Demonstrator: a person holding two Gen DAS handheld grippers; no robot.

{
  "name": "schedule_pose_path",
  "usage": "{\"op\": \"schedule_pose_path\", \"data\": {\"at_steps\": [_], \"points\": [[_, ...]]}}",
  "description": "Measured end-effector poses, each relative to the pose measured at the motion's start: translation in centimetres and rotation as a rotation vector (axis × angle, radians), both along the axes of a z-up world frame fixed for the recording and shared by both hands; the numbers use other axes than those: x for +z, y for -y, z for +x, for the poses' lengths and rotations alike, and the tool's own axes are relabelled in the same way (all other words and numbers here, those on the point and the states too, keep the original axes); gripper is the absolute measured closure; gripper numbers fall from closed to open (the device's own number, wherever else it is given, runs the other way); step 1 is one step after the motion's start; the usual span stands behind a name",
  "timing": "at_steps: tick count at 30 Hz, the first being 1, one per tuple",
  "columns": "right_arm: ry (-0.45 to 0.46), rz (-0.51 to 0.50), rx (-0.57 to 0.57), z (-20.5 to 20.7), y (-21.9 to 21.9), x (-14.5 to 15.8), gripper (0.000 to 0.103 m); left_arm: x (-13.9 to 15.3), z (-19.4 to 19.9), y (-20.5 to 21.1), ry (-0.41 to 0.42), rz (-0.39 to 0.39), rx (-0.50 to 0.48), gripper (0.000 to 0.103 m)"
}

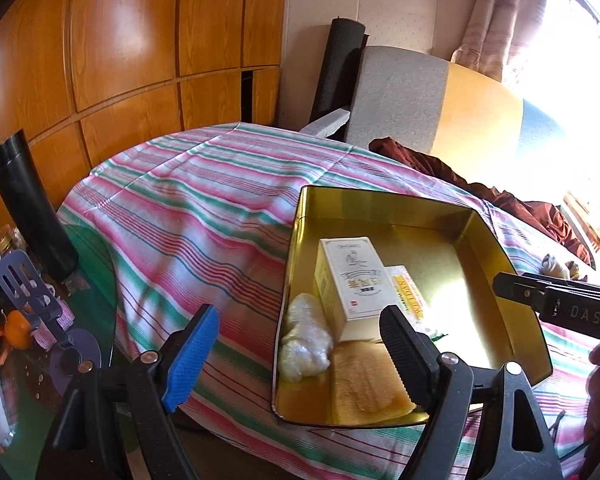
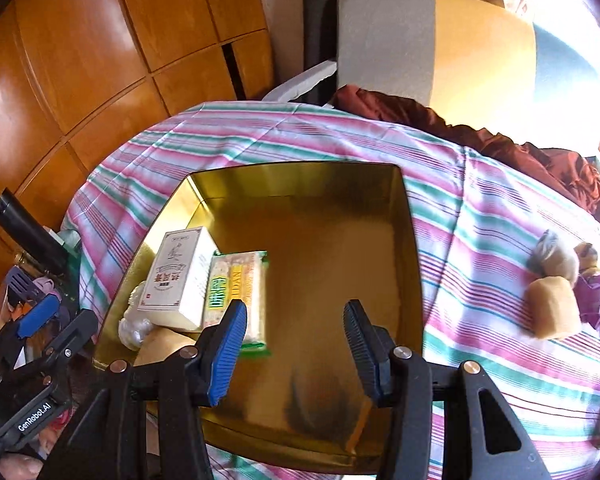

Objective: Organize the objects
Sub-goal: 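Move both tools away from the tray toward the remaining items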

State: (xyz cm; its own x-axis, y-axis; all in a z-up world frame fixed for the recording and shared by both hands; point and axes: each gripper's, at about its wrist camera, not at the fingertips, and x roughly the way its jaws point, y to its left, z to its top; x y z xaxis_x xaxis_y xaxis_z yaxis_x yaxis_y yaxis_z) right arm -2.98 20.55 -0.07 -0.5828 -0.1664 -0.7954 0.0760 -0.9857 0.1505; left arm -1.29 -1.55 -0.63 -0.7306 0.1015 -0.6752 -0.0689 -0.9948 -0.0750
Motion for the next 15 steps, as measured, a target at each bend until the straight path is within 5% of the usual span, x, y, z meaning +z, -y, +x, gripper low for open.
{"op": "schedule_pose_path", "data": {"at_steps": [15], "points": [[0.003,0.020,-0.238,3.4,-11.3,-0.6,0.052,0.8,0.5,-6.4,-0.017,-0.014,-0.174,0.020]]}}
